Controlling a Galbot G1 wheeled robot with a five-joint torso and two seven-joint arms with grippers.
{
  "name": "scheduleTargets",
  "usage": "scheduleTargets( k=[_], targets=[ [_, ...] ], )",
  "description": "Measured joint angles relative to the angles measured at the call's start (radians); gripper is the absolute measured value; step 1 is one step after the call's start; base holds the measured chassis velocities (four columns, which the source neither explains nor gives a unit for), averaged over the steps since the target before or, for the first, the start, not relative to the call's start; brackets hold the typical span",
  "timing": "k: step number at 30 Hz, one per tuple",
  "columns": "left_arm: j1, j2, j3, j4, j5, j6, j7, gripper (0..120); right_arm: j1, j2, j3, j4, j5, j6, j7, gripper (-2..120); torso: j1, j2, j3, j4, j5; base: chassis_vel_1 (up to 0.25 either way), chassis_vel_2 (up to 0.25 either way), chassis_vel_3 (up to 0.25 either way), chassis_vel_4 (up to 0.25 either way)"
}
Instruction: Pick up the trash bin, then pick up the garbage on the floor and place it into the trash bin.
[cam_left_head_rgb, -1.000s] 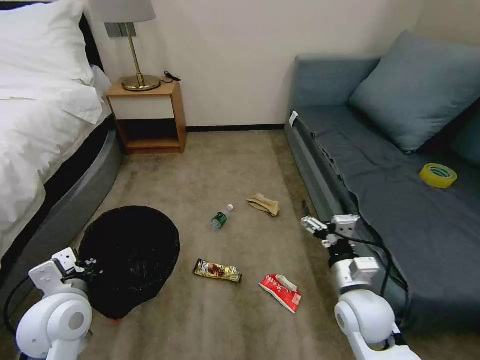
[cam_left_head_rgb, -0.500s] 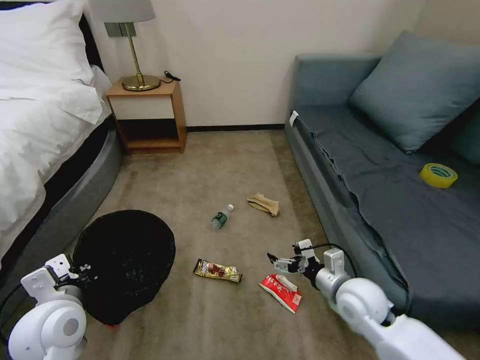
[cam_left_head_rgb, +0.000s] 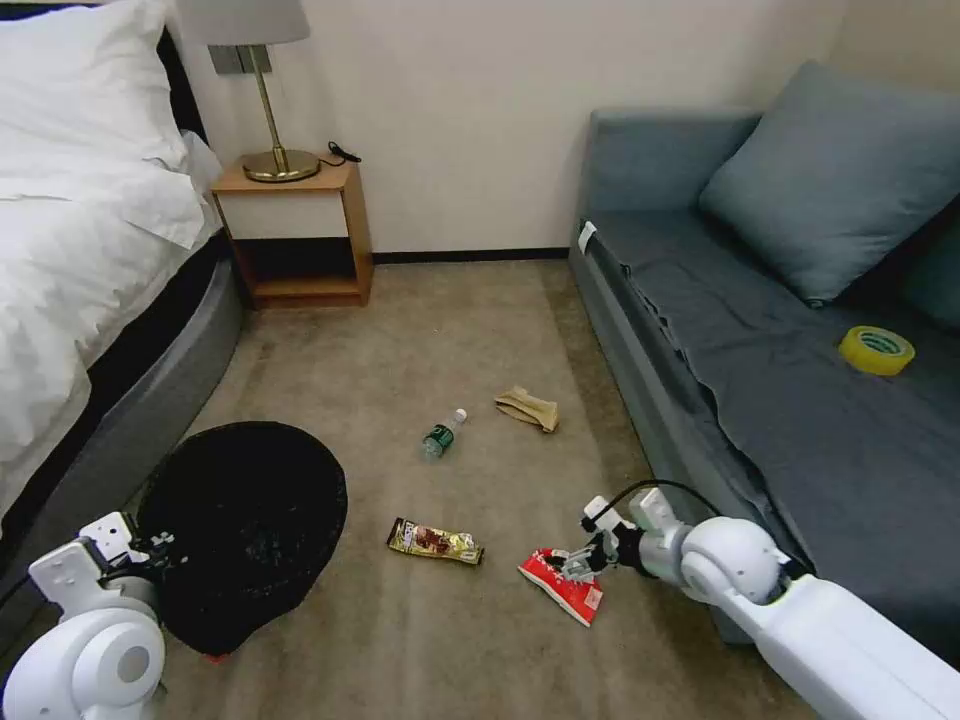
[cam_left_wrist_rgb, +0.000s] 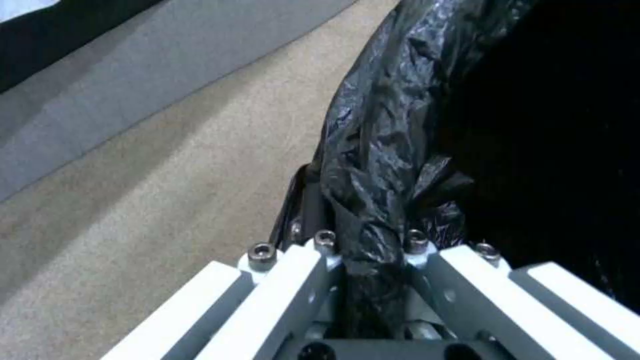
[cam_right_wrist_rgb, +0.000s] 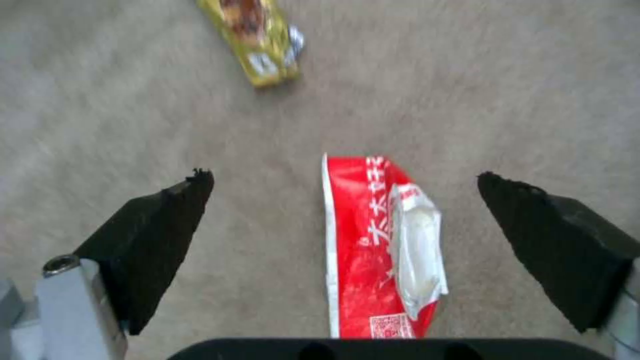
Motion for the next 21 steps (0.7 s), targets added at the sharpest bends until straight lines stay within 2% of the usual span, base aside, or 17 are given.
scheduleTargets(
  k=[7, 13, 21],
  targets=[
    [0.003, -0.013, -0.005, -0.005, -0.001, 0.000, 0.002, 1, 0.147, 0.025, -0.193, -0.202, -0.011, 0.133, 0.017, 100, 0.000, 0.000, 0.000, 0.0000, -0.0002, 0.000, 0.000, 0.000, 0.000],
    [0.007, -0.022, -0.006, -0.004, 0.000, 0.000, 0.003, 1, 0.205, 0.041, -0.259, -0.287, -0.020, 0.178, 0.015, 100, 0.000, 0.000, 0.000, 0.0001, -0.0002, 0.000, 0.000, 0.000, 0.000],
    [0.014, -0.022, -0.016, -0.004, 0.002, 0.000, 0.005, 1, 0.208, 0.066, -0.288, -0.391, -0.065, 0.239, 0.009, 100, 0.000, 0.000, 0.000, 0.0000, -0.0001, 0.000, 0.000, 0.000, 0.000]
  ],
)
